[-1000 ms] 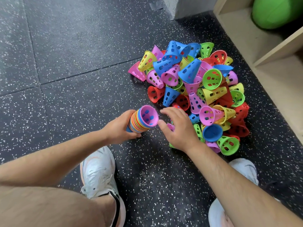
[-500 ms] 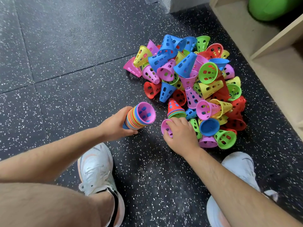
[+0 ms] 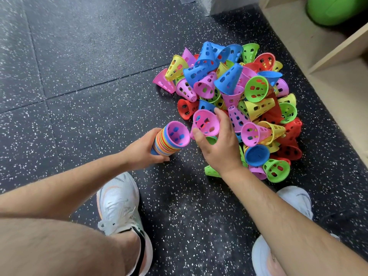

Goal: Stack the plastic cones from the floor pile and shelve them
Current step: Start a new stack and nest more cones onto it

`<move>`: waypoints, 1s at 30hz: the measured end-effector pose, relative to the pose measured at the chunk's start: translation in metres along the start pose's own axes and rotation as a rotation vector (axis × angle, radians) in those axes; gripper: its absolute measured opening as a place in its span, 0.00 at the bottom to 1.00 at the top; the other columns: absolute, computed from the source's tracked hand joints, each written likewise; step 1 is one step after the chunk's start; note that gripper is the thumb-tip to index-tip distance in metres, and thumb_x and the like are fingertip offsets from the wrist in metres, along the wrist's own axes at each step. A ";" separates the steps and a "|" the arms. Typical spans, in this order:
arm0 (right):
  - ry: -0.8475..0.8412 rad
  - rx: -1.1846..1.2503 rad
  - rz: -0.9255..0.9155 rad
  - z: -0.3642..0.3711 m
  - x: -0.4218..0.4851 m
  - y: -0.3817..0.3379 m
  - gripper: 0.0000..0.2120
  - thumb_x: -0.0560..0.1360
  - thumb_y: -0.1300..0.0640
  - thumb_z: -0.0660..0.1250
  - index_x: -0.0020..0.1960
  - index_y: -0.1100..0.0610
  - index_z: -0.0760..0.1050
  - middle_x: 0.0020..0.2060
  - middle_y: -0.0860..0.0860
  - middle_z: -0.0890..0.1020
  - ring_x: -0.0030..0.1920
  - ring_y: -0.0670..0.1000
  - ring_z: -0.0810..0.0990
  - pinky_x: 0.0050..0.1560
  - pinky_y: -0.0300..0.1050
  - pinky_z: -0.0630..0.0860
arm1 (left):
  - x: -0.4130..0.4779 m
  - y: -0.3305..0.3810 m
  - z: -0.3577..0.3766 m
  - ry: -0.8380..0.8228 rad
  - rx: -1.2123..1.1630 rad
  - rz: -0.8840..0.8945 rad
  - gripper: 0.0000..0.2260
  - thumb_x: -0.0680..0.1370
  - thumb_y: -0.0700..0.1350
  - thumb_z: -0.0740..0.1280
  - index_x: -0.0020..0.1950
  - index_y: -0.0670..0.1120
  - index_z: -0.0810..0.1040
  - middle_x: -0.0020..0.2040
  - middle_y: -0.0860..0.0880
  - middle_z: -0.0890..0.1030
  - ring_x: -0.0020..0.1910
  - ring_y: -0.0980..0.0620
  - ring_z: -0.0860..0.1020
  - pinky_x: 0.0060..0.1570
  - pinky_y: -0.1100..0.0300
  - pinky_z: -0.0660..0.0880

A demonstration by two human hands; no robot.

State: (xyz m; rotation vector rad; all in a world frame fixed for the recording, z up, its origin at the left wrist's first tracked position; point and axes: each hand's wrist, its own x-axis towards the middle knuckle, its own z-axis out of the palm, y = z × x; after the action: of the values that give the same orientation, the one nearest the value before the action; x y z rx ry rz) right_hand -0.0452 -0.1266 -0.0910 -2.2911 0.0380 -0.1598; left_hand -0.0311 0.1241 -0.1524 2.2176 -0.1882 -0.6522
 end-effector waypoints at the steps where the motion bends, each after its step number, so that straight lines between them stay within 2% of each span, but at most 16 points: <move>1: -0.009 0.002 -0.017 0.000 0.002 -0.002 0.38 0.74 0.34 0.63 0.73 0.59 0.66 0.67 0.53 0.75 0.67 0.50 0.72 0.65 0.33 0.64 | 0.000 0.000 0.000 -0.001 -0.009 -0.002 0.39 0.70 0.48 0.82 0.75 0.53 0.65 0.63 0.56 0.77 0.61 0.57 0.78 0.63 0.58 0.74; 3: 0.020 0.005 -0.057 -0.001 0.005 -0.007 0.38 0.75 0.33 0.61 0.74 0.61 0.66 0.68 0.55 0.74 0.69 0.50 0.71 0.67 0.27 0.59 | 0.000 0.000 -0.001 -0.003 -0.019 -0.003 0.39 0.71 0.49 0.82 0.76 0.53 0.65 0.64 0.55 0.78 0.61 0.57 0.78 0.64 0.58 0.74; 4: 0.052 0.007 -0.071 -0.001 0.007 -0.010 0.38 0.76 0.34 0.60 0.73 0.62 0.67 0.68 0.55 0.74 0.69 0.50 0.71 0.68 0.28 0.59 | 0.000 0.000 -0.001 -0.002 -0.021 -0.002 0.39 0.71 0.49 0.82 0.76 0.53 0.65 0.64 0.55 0.77 0.61 0.56 0.78 0.64 0.58 0.73; 7: 0.037 0.019 -0.071 0.000 0.009 -0.016 0.39 0.76 0.33 0.58 0.74 0.62 0.66 0.70 0.56 0.73 0.71 0.51 0.69 0.72 0.40 0.63 | -0.001 0.001 -0.001 0.002 -0.019 0.001 0.38 0.71 0.48 0.82 0.75 0.53 0.65 0.64 0.55 0.77 0.61 0.56 0.78 0.64 0.58 0.73; 10: -0.154 -0.018 -0.084 0.002 0.007 -0.020 0.38 0.77 0.33 0.58 0.76 0.59 0.64 0.72 0.53 0.71 0.72 0.50 0.67 0.73 0.50 0.65 | -0.001 0.000 -0.001 0.000 -0.018 0.002 0.39 0.70 0.50 0.82 0.75 0.54 0.65 0.63 0.56 0.78 0.61 0.57 0.78 0.65 0.56 0.74; 13: -0.431 -0.127 -0.035 0.008 0.000 -0.020 0.37 0.77 0.35 0.63 0.79 0.52 0.61 0.72 0.48 0.69 0.72 0.48 0.63 0.74 0.49 0.61 | -0.001 -0.001 0.000 -0.005 -0.004 0.015 0.39 0.70 0.50 0.82 0.75 0.54 0.65 0.63 0.56 0.77 0.60 0.56 0.78 0.64 0.55 0.76; 15: -0.502 -0.142 -0.035 0.013 -0.007 -0.015 0.38 0.76 0.36 0.64 0.79 0.51 0.59 0.75 0.45 0.67 0.74 0.47 0.61 0.75 0.47 0.58 | -0.002 0.000 0.001 -0.007 0.015 0.032 0.38 0.71 0.48 0.82 0.76 0.53 0.66 0.63 0.56 0.77 0.59 0.56 0.78 0.62 0.56 0.75; 18: -0.394 -0.057 -0.062 0.015 -0.014 -0.004 0.33 0.77 0.35 0.63 0.75 0.53 0.67 0.71 0.46 0.72 0.71 0.45 0.67 0.73 0.42 0.62 | -0.001 0.000 0.002 0.001 0.035 0.047 0.38 0.70 0.48 0.82 0.75 0.52 0.67 0.63 0.56 0.76 0.58 0.56 0.77 0.62 0.57 0.74; 21: -0.138 -0.105 -0.102 0.014 -0.017 0.017 0.19 0.80 0.45 0.62 0.62 0.57 0.76 0.61 0.51 0.77 0.64 0.51 0.73 0.67 0.51 0.70 | -0.001 -0.003 0.002 -0.001 0.008 0.021 0.39 0.70 0.49 0.82 0.75 0.54 0.66 0.64 0.56 0.76 0.61 0.55 0.77 0.64 0.57 0.73; 23: -0.039 -0.176 -0.048 0.012 -0.016 0.033 0.11 0.78 0.50 0.64 0.54 0.56 0.79 0.62 0.52 0.76 0.64 0.54 0.72 0.66 0.55 0.70 | -0.001 -0.004 0.002 -0.008 -0.018 0.010 0.39 0.70 0.49 0.82 0.75 0.55 0.65 0.64 0.56 0.77 0.61 0.56 0.77 0.65 0.56 0.73; 26: -0.162 -0.305 0.068 0.008 -0.015 0.051 0.10 0.76 0.51 0.66 0.54 0.53 0.80 0.72 0.50 0.69 0.71 0.54 0.64 0.71 0.54 0.64 | -0.001 -0.004 0.002 -0.011 -0.027 -0.002 0.38 0.70 0.49 0.82 0.75 0.55 0.65 0.62 0.58 0.77 0.61 0.57 0.78 0.61 0.61 0.72; 30: -0.291 -0.407 0.077 0.005 -0.014 0.060 0.17 0.76 0.51 0.66 0.62 0.55 0.79 0.76 0.47 0.66 0.73 0.53 0.63 0.72 0.59 0.64 | -0.002 -0.003 0.002 -0.008 -0.007 -0.015 0.38 0.71 0.49 0.82 0.75 0.55 0.65 0.62 0.58 0.77 0.59 0.58 0.77 0.54 0.72 0.68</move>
State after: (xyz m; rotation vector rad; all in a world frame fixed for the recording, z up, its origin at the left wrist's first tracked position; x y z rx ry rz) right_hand -0.0567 -0.1618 -0.1407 -2.6906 0.0090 0.2442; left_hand -0.0341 0.1253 -0.1551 2.2122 -0.1737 -0.6688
